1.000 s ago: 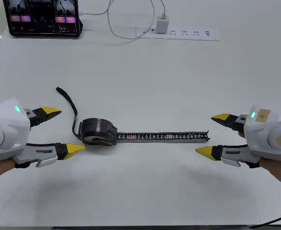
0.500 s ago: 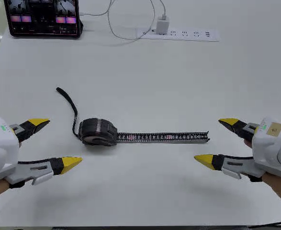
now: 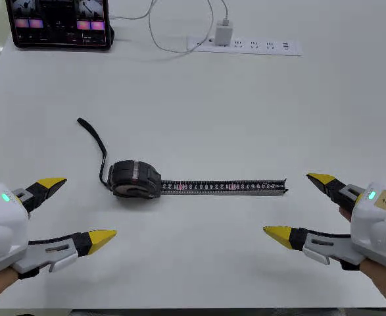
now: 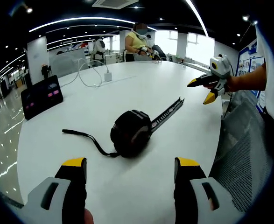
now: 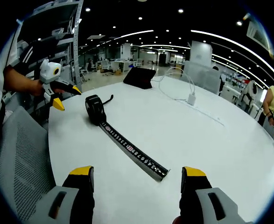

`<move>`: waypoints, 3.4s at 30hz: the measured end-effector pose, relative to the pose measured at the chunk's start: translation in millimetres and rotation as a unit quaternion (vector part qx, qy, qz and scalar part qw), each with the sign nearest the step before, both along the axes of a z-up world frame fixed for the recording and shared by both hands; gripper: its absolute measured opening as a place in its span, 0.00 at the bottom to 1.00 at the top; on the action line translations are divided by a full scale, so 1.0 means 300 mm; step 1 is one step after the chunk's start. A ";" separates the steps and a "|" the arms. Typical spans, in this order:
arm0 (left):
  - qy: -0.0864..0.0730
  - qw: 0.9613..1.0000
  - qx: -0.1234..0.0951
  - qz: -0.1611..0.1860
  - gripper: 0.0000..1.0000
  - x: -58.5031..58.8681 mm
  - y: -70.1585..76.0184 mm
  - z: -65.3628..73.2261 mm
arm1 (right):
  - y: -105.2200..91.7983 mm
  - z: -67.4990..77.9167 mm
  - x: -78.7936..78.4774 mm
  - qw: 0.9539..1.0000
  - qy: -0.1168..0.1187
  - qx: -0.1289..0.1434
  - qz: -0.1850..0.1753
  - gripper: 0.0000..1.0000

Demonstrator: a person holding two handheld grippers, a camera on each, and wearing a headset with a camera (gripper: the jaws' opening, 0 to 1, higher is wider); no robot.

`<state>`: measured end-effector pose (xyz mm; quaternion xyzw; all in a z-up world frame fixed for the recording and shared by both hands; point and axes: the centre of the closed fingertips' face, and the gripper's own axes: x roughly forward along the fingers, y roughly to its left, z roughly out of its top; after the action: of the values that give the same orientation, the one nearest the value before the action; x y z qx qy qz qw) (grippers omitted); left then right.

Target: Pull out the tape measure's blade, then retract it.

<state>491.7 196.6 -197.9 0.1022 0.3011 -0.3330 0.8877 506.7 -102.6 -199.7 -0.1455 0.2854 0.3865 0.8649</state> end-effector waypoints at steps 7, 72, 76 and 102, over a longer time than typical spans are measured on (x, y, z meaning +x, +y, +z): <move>0.004 1.000 -0.002 0.002 0.75 -0.019 -0.013 -0.019 | -0.013 -0.026 -0.018 1.000 0.003 0.004 -0.014 0.77; 0.021 1.000 -0.014 0.007 0.99 -0.065 -0.026 -0.061 | 0.010 -0.087 -0.082 0.999 0.039 0.010 -0.010 0.99; 0.020 1.000 -0.014 0.008 0.99 -0.063 -0.023 -0.058 | 0.012 -0.084 -0.080 0.999 0.038 0.012 -0.010 0.98; 0.021 1.000 -0.019 0.011 0.98 -0.062 -0.025 -0.055 | 0.012 -0.073 -0.072 0.999 0.033 0.009 -0.011 0.97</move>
<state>473.1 189.3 -214.4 0.0747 0.3147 -0.3306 0.8866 484.9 -99.0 -221.7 -0.1219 0.3116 0.3842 0.8605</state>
